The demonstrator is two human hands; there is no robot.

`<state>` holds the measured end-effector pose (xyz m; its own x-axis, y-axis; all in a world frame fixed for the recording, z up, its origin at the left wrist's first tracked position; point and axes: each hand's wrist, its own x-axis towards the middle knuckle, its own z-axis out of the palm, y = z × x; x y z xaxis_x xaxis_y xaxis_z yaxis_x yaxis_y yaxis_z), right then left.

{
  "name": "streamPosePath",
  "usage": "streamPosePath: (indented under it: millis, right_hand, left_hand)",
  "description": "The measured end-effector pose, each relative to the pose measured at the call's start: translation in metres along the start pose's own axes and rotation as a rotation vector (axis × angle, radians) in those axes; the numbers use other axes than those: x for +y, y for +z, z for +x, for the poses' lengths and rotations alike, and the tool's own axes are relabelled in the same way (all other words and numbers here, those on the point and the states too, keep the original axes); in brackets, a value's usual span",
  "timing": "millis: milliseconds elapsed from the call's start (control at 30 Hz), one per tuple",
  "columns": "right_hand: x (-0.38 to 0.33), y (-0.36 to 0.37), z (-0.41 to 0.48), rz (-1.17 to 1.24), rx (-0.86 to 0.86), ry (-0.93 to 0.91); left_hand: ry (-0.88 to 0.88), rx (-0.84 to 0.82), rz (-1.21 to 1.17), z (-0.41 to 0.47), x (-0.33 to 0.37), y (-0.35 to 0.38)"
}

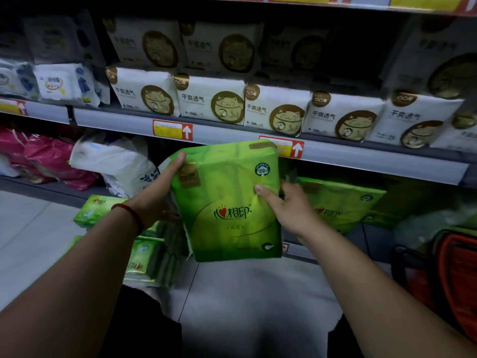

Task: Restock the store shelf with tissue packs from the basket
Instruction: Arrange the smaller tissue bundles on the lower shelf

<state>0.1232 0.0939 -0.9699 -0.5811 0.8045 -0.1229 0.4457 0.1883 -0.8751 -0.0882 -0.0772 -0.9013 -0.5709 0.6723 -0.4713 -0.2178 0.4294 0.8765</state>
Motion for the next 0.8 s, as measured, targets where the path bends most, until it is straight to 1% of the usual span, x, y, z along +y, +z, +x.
streamPosePath:
  millis: [167,267,333,433,533,600,667,733,800]
  right_hand:
    - [-0.018,0.01,-0.009,0.121,-0.108,0.087]
    - [-0.016,0.014,-0.003,0.248,-0.184,0.172]
    - [-0.021,0.014,0.002,0.308,-0.198,0.222]
    - [-0.02,0.011,0.019,0.359,-0.167,0.276]
    - [-0.019,0.009,0.034,0.382,-0.086,0.268]
    - [-0.013,0.009,0.046,0.389,-0.038,0.262]
    - [-0.009,0.008,0.055,0.429,-0.018,0.272]
    - [-0.005,0.008,0.062,0.455,0.001,0.303]
    - [0.0,0.01,0.067,0.444,-0.012,0.331]
  left_hand:
    - [-0.032,0.123,-0.078,0.02,-0.007,0.007]
    - [-0.032,0.147,-0.088,0.033,-0.014,0.01]
    - [-0.037,0.127,-0.103,0.042,-0.02,0.014]
    - [-0.052,0.041,-0.111,0.055,-0.027,0.025]
    - [-0.042,0.02,-0.125,0.07,-0.027,0.038]
    - [-0.021,0.034,-0.176,0.081,-0.026,0.046]
    - [0.038,0.06,-0.251,0.092,-0.026,0.052]
    - [0.108,0.115,-0.268,0.103,-0.028,0.055]
    - [0.139,0.157,-0.261,0.112,-0.033,0.057]
